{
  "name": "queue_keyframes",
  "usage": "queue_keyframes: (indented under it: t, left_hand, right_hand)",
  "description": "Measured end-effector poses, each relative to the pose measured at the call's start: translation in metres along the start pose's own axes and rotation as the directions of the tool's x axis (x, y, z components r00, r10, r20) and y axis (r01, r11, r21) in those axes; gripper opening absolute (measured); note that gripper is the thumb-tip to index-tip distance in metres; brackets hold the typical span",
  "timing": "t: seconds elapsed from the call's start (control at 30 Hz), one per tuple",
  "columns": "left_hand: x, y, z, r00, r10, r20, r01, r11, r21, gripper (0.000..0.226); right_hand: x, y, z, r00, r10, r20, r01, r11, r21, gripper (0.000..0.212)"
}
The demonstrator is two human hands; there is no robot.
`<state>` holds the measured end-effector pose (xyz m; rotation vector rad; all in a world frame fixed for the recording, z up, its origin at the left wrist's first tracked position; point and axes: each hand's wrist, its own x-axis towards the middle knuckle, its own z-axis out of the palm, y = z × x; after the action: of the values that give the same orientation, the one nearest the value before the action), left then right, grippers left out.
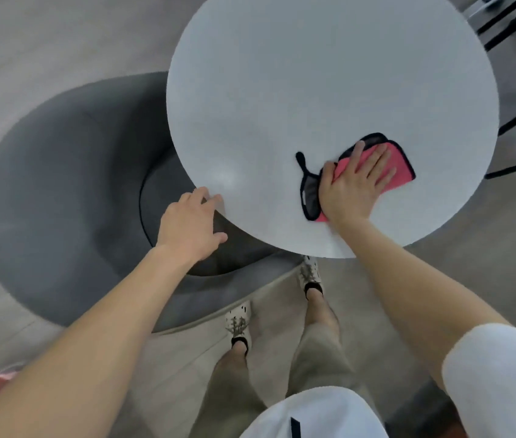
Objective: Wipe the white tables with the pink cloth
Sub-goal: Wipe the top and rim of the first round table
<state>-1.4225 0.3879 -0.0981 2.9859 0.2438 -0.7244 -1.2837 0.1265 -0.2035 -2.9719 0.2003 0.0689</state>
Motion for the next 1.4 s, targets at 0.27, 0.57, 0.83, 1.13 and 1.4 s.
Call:
queue_keyframes:
  t: [0.27,0.57,0.83,1.13,1.4]
  left_hand:
    - [-0.033,-0.047,0.009,0.991,-0.003,-0.137,0.022,0.991,0.131,0.024]
    - [0.018,0.045,-0.001,0.947,0.211,-0.243,-0.205,0.977,0.052,0.029]
    - [0.065,0.119,-0.018,0.95,0.312,0.028,-0.313,0.942,0.124,0.091]
    - [0.129,0.177,-0.068,0.968,0.229,0.1,-0.242,0.957,0.16,0.125]
    - [0.227,0.245,-0.101,0.98,0.092,0.177,-0.113,0.988,0.11,0.169]
  right_hand:
    - [-0.072,-0.148,0.024,0.935,-0.352,0.04,0.351,0.936,0.035,0.078]
    - [-0.078,0.021,0.001,0.877,-0.473,-0.079,0.479,0.873,0.093,0.063]
    - [0.029,0.181,-0.034,0.984,-0.177,-0.004,0.177,0.984,0.028,0.072]
    - [0.081,0.082,-0.031,0.969,-0.244,0.027,0.243,0.969,0.035,0.083]
    - [0.052,0.197,-0.041,0.798,-0.601,0.032,0.589,0.791,0.168,0.073]
